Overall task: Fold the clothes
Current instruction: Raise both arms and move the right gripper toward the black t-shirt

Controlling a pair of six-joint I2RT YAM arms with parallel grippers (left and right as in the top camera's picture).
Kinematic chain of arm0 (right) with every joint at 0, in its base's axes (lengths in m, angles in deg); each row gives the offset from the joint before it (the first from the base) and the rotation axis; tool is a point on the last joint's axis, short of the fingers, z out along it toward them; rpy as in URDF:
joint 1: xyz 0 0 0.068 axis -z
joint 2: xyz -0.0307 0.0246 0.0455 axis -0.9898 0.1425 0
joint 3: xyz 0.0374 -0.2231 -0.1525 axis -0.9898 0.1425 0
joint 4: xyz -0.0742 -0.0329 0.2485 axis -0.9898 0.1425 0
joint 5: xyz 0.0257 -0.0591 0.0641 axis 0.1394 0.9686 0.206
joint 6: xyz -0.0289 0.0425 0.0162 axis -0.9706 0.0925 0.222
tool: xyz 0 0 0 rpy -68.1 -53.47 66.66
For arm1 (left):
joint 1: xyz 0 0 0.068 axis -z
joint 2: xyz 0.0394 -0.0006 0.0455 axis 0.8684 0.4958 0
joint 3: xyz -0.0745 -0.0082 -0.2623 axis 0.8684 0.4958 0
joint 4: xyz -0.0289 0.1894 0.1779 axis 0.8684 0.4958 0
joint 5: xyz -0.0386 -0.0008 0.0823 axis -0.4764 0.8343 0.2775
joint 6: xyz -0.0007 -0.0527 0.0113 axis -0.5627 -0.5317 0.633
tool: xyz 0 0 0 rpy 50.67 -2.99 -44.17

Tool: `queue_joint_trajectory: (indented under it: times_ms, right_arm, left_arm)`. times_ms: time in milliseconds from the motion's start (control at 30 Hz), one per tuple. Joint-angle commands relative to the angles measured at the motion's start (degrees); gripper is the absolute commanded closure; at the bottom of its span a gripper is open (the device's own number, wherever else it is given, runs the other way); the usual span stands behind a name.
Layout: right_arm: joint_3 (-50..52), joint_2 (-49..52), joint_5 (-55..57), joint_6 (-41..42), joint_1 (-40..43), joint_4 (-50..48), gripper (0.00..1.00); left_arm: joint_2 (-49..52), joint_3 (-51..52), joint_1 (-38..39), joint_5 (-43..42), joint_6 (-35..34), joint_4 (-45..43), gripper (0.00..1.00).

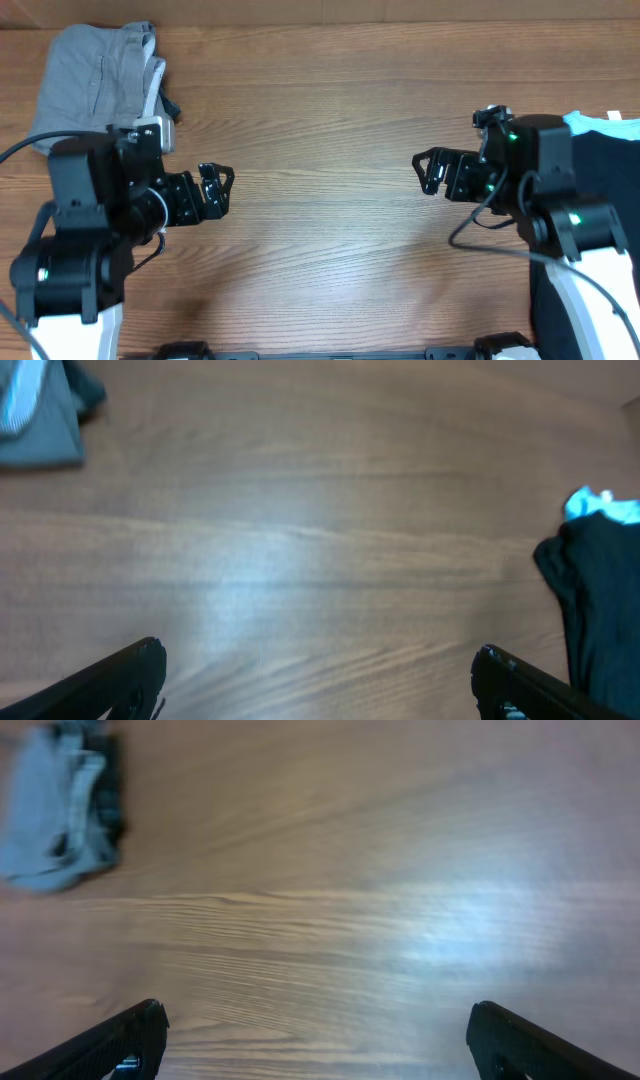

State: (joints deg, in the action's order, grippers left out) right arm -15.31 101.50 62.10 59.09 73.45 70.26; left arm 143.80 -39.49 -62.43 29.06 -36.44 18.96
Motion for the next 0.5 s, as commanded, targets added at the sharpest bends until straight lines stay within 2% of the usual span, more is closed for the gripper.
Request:
queue_joint_trajectory:
  times_ms: [0, 67, 267, 467]
  right_arm:
    - [-1.49, 4.17, 9.62, 6.97, 3.85, 0.24, 0.00]
    - [-1.97, 7.41, 13.05, 8.50, 7.93, -0.96, 0.00]
    - [-4.92, 18.67, 12.87, 10.51, 24.44, -3.78, 0.00]
    - [-4.90, 26.16, 4.22, 10.91, 40.00, -8.72, 0.00]
  left_arm:
    - [2.78, -1.81, 0.31, 0.57, 0.44, 1.51, 0.00]
    - [4.28, -2.47, 1.66, 0.59, 0.44, 2.97, 0.00]
    - [5.92, -3.21, 7.43, 0.59, 0.44, 4.48, 0.00]
    - [5.92, -3.21, 12.33, 1.55, 0.44, 4.42, 0.00]
